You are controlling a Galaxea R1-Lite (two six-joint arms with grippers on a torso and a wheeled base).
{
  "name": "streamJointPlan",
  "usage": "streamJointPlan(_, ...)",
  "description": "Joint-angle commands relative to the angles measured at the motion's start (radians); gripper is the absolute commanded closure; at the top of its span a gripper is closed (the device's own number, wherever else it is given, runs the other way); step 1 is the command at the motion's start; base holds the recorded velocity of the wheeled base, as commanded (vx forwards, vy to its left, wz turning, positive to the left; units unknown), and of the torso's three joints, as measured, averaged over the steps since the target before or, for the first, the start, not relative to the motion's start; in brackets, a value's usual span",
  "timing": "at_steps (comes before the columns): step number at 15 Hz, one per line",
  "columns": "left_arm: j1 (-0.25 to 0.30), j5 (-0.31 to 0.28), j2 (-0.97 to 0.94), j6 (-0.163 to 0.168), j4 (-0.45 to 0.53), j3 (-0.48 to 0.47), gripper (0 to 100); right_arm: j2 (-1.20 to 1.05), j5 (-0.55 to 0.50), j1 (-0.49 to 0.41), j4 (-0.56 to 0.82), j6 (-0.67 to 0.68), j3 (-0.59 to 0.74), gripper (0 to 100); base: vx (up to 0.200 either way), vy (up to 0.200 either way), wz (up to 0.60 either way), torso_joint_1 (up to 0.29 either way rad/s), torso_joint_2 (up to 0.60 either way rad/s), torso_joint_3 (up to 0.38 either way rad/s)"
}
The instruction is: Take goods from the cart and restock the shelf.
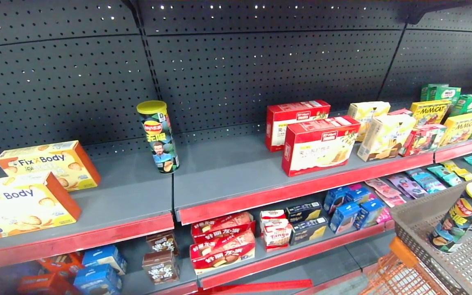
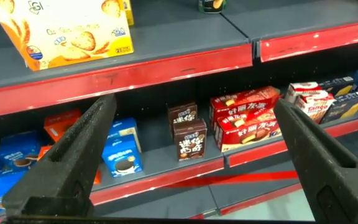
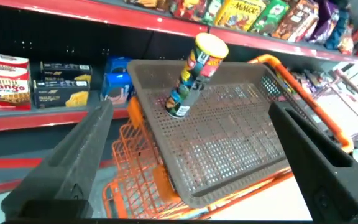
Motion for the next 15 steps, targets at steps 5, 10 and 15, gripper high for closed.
streamJointPlan(5, 0.000, 0.001, 0.000, 0.000, -0.001, 0.000, 0, 0.036, -0.003, -0.005, -0.041, 0.063, 0.038, 0, 0.120, 0.000, 0.00, -0.004, 0.00, 0.004)
streamJointPlan(10, 0.000, 0.000, 0.000, 0.001, -0.001, 0.000, 0, 0.171, -0.006, -0.033, -0.248, 0.233, 0.147, 0, 0.000, 0.000, 0.00, 0.000, 0.00, 0.000)
streamJointPlan(15, 0.000, 0.000, 0.000, 0.001, -0.001, 0.000, 0, 0.280, -0.005, -0.211, -0.283, 0.273, 0.169, 0, 0.000, 0.000, -0.12, 0.000, 0.00, 0.000)
